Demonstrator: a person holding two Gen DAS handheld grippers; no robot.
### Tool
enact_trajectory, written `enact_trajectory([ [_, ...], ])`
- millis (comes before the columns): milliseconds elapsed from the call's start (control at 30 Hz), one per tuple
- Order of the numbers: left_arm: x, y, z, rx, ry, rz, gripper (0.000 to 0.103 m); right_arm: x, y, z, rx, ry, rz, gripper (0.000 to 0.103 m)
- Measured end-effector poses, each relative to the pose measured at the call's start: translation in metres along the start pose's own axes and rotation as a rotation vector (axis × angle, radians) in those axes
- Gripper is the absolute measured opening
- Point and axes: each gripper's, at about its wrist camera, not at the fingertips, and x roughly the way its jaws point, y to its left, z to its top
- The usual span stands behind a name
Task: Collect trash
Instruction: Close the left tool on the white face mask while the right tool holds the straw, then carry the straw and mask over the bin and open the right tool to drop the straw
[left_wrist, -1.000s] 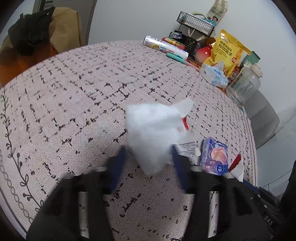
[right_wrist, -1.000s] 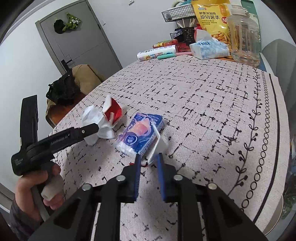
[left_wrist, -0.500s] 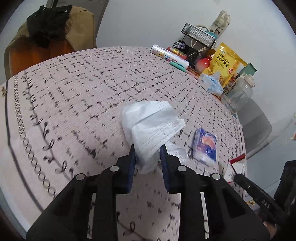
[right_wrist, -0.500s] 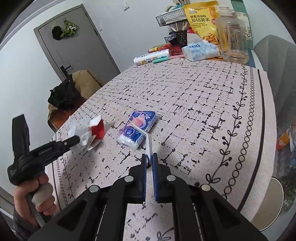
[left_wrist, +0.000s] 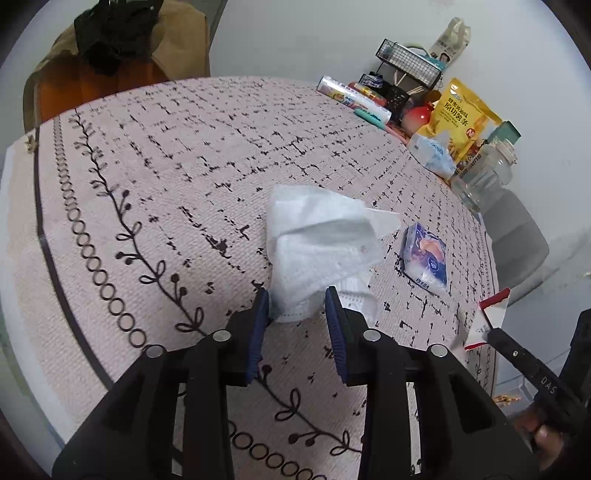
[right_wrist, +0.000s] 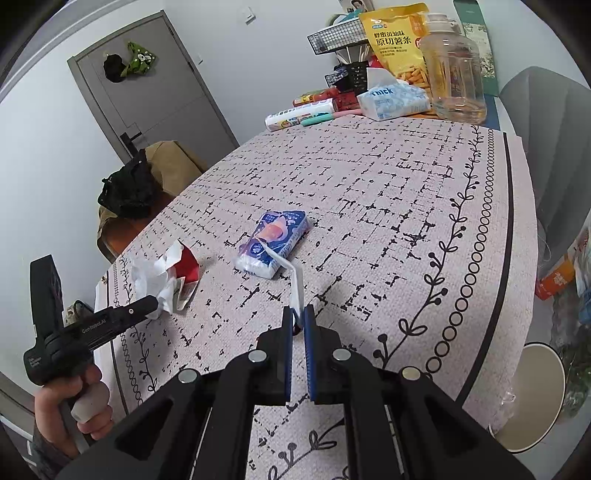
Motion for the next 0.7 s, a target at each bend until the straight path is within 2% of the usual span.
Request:
enact_trajectory([
  [67, -0.005, 0.000, 0.001, 0.006, -0.007, -0.003, 0.003, -0.001, 0.000, 0.000, 0.000, -0.002, 0.001, 0.007],
  [233, -0.024, -0.002, 0.009, 0.027, -0.062, -0.006, 0.003, -0.005, 0.002, 0.000, -0.004, -0.011, 0.008, 0.007],
  [467, -0.024, -0.002, 0.011, 0.011, -0.069, -0.010, 0.003, -0.007, 0.002, -0.001, -0.005, -0.016, 0.006, 0.007],
  [700, -0.036, -0.023, 0.018, 0.037, -0.106, -0.057, 0.002, -0.013, -0.008, 0.000, 0.015, -0.029, 0.002, 0.007],
])
